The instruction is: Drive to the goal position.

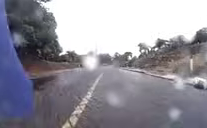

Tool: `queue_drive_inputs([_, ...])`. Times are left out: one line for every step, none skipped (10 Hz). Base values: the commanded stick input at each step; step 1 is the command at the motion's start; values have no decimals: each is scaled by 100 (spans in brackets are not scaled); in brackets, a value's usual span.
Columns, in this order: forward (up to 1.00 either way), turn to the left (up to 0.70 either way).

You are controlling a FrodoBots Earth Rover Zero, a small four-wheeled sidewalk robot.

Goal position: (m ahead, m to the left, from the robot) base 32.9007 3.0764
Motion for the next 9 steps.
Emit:
queue_drive_inputs([100,0])
queue_drive_inputs([100,0])
queue_drive_inputs([100,0])
queue_drive_inputs([100,0])
queue_drive_inputs([100,0])
queue_drive_inputs([100,0])
queue_drive_inputs([100,0])
queue_drive_inputs([100,0])
queue_drive_inputs([100,0])
